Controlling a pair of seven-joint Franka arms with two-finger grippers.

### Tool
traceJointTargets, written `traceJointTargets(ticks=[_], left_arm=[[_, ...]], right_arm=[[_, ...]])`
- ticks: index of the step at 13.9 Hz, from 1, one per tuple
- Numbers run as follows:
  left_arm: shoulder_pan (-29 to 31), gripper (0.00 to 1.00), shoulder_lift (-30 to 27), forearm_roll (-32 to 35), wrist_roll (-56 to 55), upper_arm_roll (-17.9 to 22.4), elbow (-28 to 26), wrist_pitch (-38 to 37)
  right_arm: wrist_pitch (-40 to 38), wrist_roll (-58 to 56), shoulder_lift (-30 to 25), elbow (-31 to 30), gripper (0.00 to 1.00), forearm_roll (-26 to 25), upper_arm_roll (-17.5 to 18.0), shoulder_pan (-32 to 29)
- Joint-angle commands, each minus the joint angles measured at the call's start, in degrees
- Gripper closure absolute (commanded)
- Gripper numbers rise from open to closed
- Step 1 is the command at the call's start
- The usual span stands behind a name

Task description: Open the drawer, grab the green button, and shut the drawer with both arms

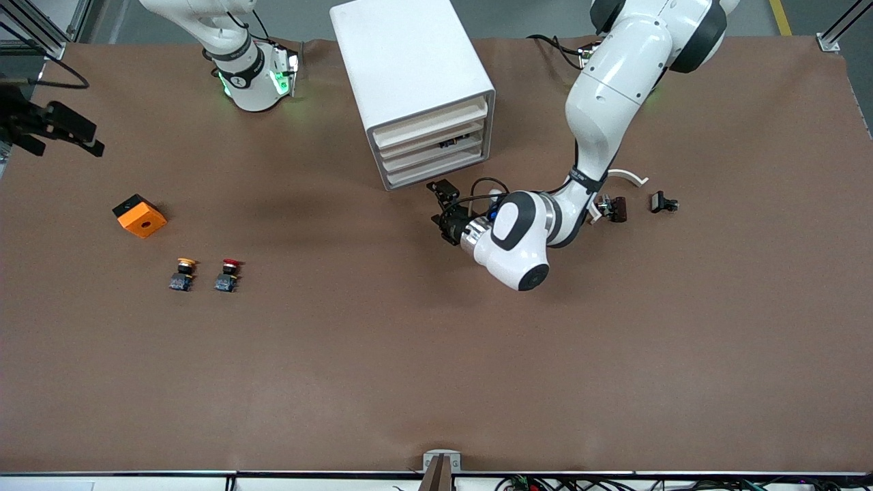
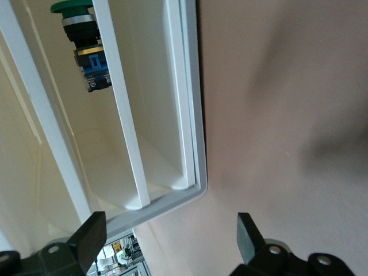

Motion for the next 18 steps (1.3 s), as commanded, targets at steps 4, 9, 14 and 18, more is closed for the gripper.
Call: traceJointTargets(ticks=[4,9,14,18], left_arm=[[-2.41,0.2,3.26,-4.37,-4.76,0.24,0.53,-7.78],[-3.03,0.35,4.41,-4.47,-8.27,0.24,0.44,-10.43],[-5.13,0.41,4.76,-4.65,-8.71,0.24,0.35,-12.02],[-5.31,0.75,5.02,-4.65,-8.98,0.24,-0.09,-12.11]], right_arm=[[-0.43,-0.64,5.86,2.12,0.0,0.07,0.47,-0.83],[-0.25,-0.64,8.32,2.03,0.0,-0.28,0.38,-1.27],[-0.08,-0.55,9.02,2.12,0.0,-1.16,0.38,-1.71],[-0.34,-0.55,9.2,2.38,0.0,-0.98,0.47,-1.8]])
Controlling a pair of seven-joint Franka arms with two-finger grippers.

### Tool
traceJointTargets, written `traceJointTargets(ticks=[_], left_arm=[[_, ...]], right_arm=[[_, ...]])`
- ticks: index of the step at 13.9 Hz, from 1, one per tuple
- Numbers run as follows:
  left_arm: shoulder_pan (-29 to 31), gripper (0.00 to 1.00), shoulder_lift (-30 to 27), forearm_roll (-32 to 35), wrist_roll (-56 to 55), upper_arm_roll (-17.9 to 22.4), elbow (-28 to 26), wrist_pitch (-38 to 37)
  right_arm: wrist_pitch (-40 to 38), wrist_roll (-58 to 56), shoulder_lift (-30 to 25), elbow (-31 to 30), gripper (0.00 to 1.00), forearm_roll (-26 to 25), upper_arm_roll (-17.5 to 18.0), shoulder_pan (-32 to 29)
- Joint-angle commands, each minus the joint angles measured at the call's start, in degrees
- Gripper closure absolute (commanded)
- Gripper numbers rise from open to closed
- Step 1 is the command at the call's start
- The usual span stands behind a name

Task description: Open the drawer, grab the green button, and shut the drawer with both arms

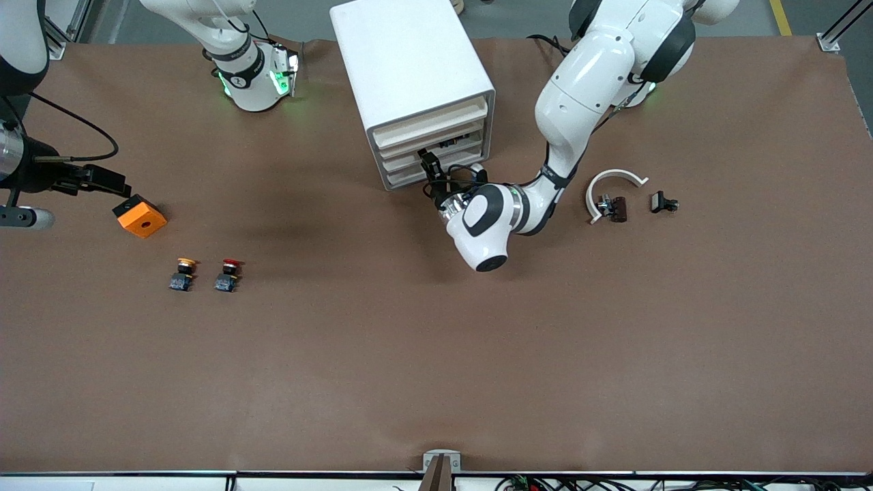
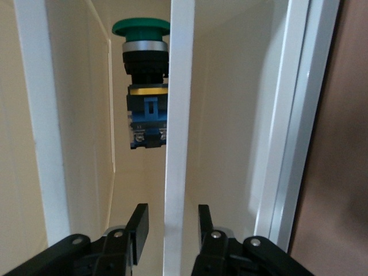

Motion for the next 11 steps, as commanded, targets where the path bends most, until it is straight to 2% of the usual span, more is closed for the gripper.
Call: traceJointTargets(ticks=[1,2,9,11], left_arm=[[-0.09,0.81,0.51,-1.3,-0.74,0.29,0.15,-0.95],[-0.01,0.88,0.6,-1.21,-0.74,0.29,0.15,-0.86],[0.7,0.88,0.77,-0.69,-2.76,0.99,0.23,-0.77],[1.75,0.88,0.86,-0.51,-2.68,1.08,0.32,-0.69]], right_arm=[[-1.07,-0.54,1.04,1.93,0.0,-0.34,0.67,-0.93],[-0.9,-0.19,1.04,1.93,0.0,-0.34,0.67,-0.84],[-0.02,0.34,2.09,2.81,0.0,0.36,0.58,-0.93],[-0.19,4.53,2.09,2.63,0.0,0.36,0.67,-0.4]])
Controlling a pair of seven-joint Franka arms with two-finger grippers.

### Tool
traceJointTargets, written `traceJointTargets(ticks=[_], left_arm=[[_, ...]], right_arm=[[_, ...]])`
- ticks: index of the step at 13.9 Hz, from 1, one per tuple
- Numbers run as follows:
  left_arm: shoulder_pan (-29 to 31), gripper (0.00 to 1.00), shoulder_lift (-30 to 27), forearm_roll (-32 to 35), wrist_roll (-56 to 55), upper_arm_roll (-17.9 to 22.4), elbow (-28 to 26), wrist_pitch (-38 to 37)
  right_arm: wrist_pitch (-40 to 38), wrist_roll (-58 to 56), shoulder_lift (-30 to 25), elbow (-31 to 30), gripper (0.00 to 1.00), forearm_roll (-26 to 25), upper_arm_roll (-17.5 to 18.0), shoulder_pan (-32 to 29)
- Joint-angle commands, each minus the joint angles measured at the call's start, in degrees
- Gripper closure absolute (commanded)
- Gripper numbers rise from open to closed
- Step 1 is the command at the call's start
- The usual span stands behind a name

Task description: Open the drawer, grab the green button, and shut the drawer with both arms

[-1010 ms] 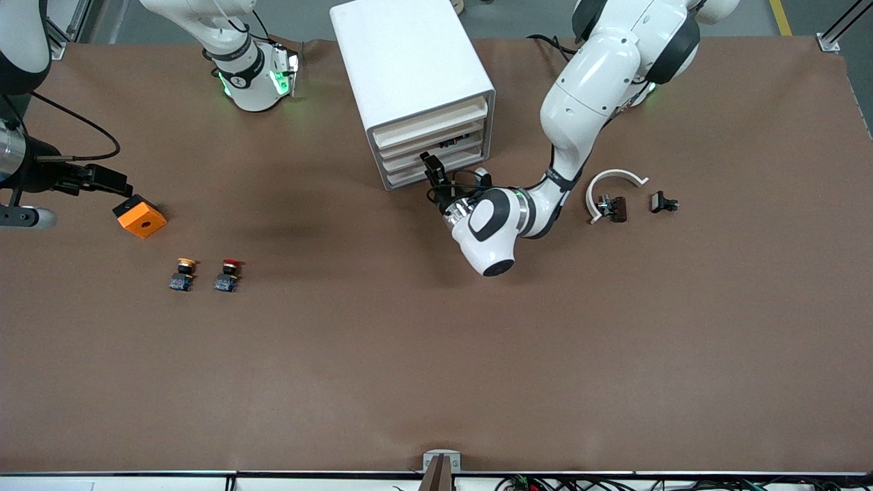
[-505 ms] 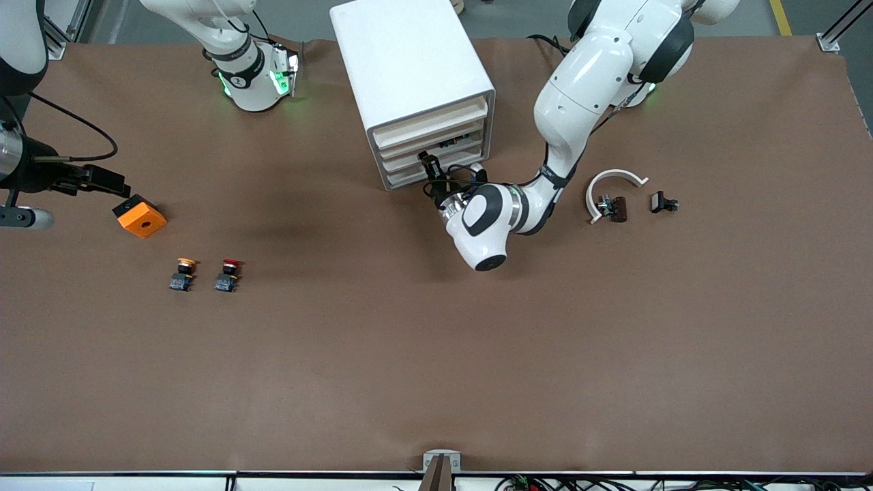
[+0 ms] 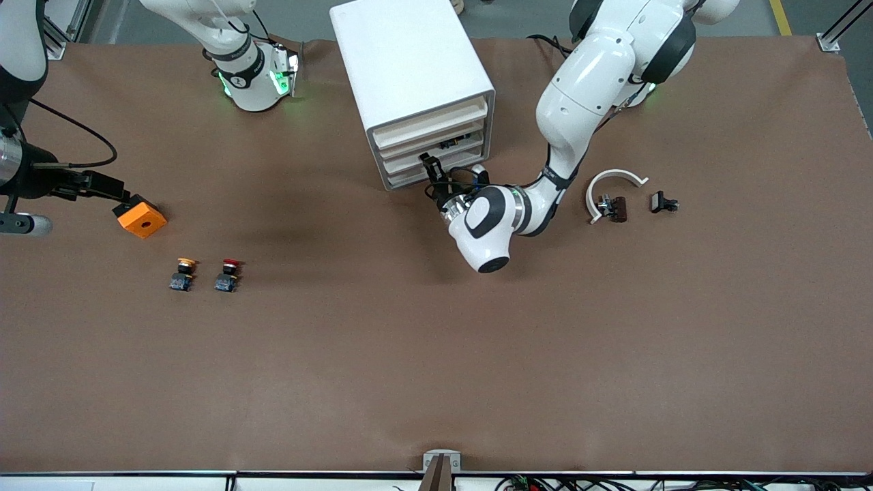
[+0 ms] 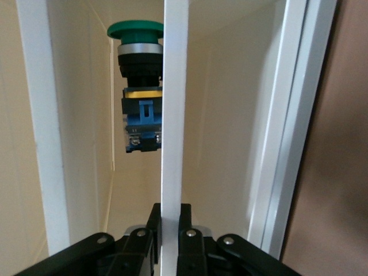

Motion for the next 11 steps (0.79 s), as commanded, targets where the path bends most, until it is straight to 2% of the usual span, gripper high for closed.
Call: traceJointTargets(ticks=[1,6,11], left_arm=[[1.23,0.88,0.66,-0.27,-2.22,0.79,0.56,-0.18],[3.43,0.85,0.48,-0.36,-1.7,0.88,0.82,1.92],[3.52,0.85,0.22,-0.36,-1.43,2.02,2.23,4.82]], right_arm=[[-0.77,6.16,0.81,1.46,0.0,0.26,0.82,-0.06],[-2.44,24.52,0.64,1.63,0.0,0.26,1.08,5.38],[-2.79,37.61,0.64,1.55,0.0,0.26,1.08,10.91]])
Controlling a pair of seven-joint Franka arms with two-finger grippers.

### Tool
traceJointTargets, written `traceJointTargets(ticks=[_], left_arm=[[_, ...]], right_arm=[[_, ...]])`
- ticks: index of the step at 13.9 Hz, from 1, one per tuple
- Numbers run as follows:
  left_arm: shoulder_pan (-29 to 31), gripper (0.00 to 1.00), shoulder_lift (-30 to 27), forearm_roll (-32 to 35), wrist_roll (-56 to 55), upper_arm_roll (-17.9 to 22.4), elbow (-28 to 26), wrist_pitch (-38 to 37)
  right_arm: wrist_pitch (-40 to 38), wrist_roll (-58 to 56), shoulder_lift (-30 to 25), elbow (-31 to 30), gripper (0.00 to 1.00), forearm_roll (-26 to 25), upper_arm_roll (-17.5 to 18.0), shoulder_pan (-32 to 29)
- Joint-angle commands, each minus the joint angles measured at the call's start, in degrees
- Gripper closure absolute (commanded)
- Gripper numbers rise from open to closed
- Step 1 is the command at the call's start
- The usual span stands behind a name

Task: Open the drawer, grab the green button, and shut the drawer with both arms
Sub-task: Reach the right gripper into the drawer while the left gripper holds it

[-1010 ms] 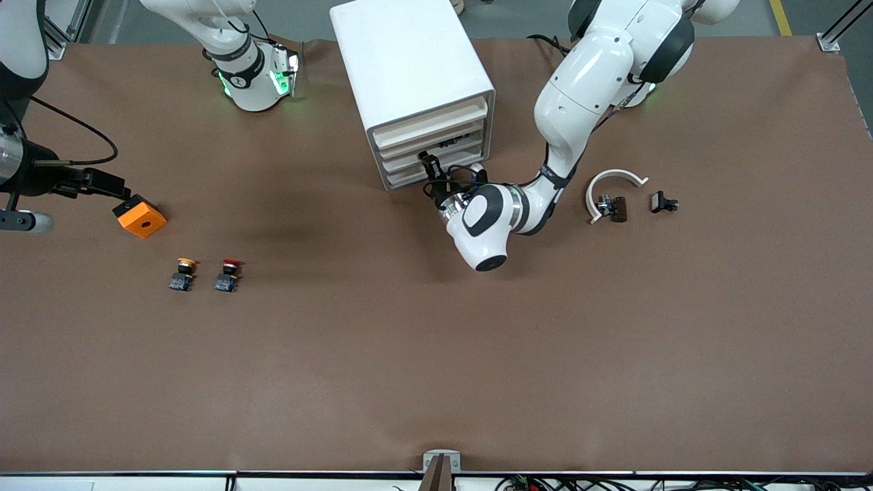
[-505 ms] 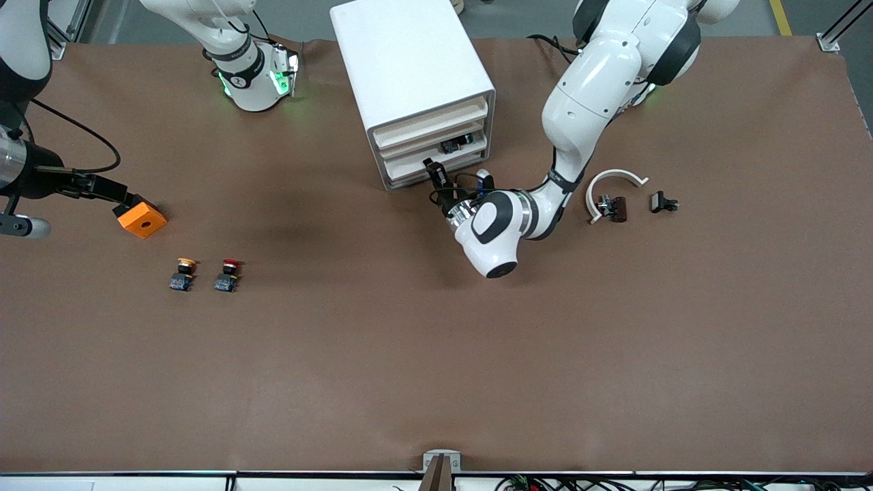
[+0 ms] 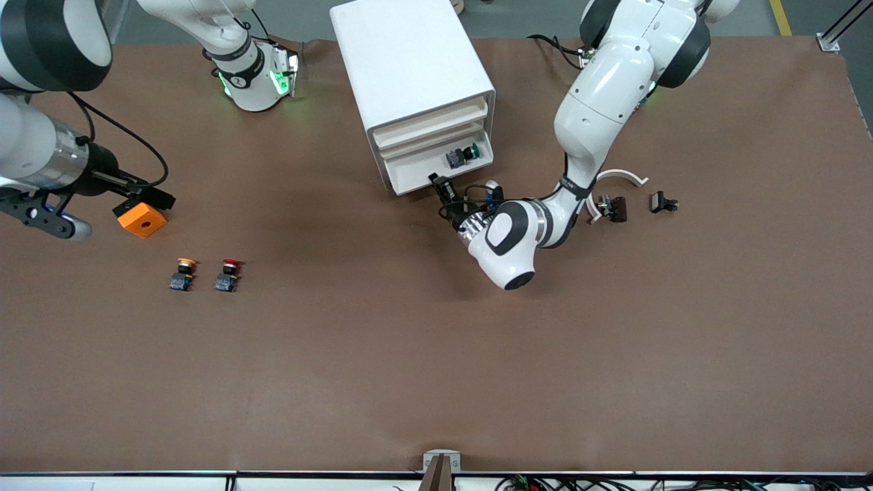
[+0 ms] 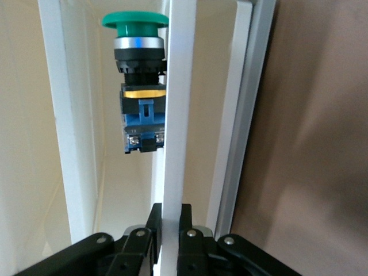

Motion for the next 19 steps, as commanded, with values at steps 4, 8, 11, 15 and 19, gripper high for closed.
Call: traceJointTargets(ticks=[4,8,11,15,19], left_arm=[[0.42,0.85,0.27,-0.45,0.33,1.09,2.06,5.28],[1.13,0.85,0.27,-0.53,1.21,1.09,2.41,5.36],[1.83,0.83,0.27,-0.53,1.66,1.35,2.93,5.89],[2.1,0.48,0.0,-0.27,1.92,1.44,5.13,5.89],[2.1,0.0,-2.18,0.52,1.92,3.1,6.28,5.8]], right_arm=[[-1.38,14.8,0.81,1.32,0.0,0.15,-0.18,5.88],[-0.94,22.19,1.51,1.32,0.0,0.59,-0.18,10.1],[-0.68,27.2,2.3,1.32,0.0,0.68,-0.18,13.09],[-0.68,31.86,3.09,0.97,0.0,1.98,-0.18,14.94],[0.54,40.38,4.67,1.05,0.0,4.28,-0.18,18.1]])
